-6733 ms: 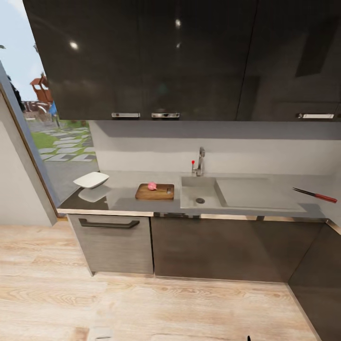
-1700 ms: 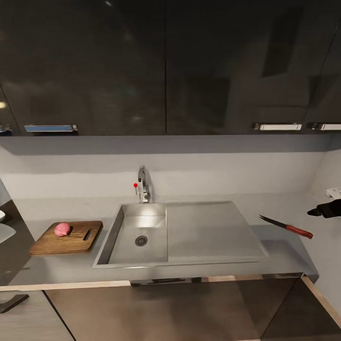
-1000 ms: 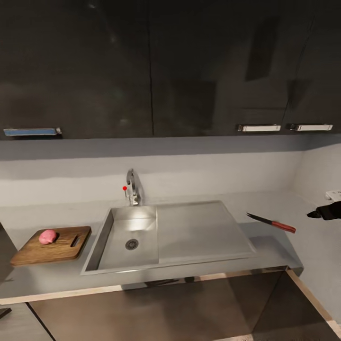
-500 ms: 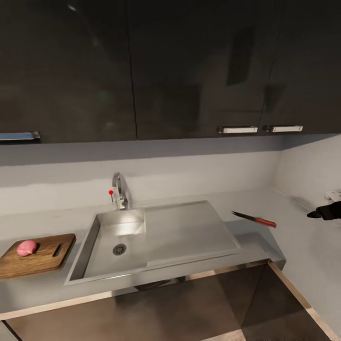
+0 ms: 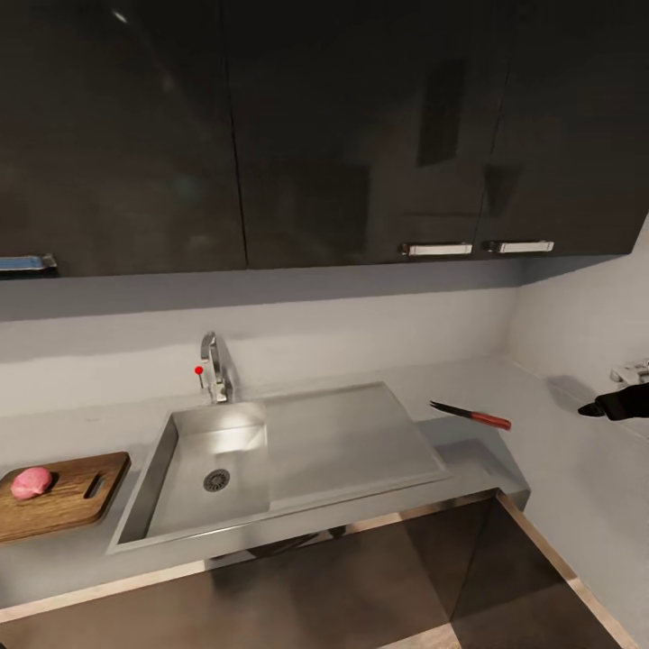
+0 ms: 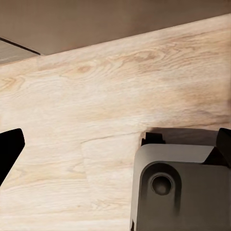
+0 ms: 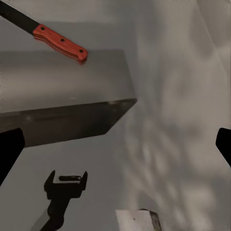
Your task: In the kitchen, take the Vidalia onion out of the sink, dice it on the chopping board with the paring knife, put the diced onion into the bowl on the countertop, then place both the paring knife and the chopping board into the sink.
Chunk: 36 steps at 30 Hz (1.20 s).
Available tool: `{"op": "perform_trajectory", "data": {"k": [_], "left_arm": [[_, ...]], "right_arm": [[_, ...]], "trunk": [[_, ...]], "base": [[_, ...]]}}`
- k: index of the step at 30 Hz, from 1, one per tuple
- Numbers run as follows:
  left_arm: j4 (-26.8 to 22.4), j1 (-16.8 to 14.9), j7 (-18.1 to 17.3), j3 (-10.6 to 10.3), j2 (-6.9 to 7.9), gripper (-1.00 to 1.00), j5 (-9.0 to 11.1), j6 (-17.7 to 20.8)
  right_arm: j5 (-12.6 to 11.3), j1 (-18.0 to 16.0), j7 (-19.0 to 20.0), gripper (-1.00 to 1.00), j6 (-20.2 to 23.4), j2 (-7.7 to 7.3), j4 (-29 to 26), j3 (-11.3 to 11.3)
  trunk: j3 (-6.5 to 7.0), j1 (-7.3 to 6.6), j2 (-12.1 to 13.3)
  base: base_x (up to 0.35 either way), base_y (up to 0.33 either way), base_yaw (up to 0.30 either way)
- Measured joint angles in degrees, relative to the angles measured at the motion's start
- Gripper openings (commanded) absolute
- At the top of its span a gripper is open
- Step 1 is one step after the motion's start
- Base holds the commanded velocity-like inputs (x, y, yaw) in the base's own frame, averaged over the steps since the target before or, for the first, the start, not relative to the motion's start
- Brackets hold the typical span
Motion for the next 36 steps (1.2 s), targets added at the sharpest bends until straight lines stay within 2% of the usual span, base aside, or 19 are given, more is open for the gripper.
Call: {"op": "perform_trajectory", "data": {"k": [14,20,24,30,36], "left_arm": [[0.07,0.00,-0.08,-0.07,-0.35,1.00,0.00,0.30],[0.21,0.25,-2.45,-0.07,-0.43,1.00,0.00,5.23],[0.28,2.88,-3.95,-0.07,-0.36,1.00,-0.01,7.73],[0.31,6.81,-4.28,0.00,0.19,1.00,-0.01,8.16],[0.27,8.64,-4.33,0.00,0.25,1.00,-0.01,8.19]], "right_arm": [[0.02,0.00,-0.01,1.00,-0.20,0.13,0.02,-0.05],[0.02,0.00,-0.01,1.00,-0.18,0.13,0.02,-0.05],[0.02,0.00,-0.04,1.00,-0.15,0.13,0.02,-0.05],[-0.06,0.00,-0.79,1.00,-0.11,0.13,-0.01,-0.05],[-0.07,-0.01,-0.98,1.00,-0.10,0.13,-0.06,-0.05]], "trunk": [[0.48,0.00,0.00],[0.86,0.00,-0.01],[1.11,0.00,-0.01],[1.50,0.00,-0.01],[1.89,0.00,-0.01]], "base": [[0.000,0.000,-0.113],[0.000,0.000,-0.181],[0.000,0.000,-0.184],[0.000,0.000,-0.185],[0.000,0.000,-0.185]]}}
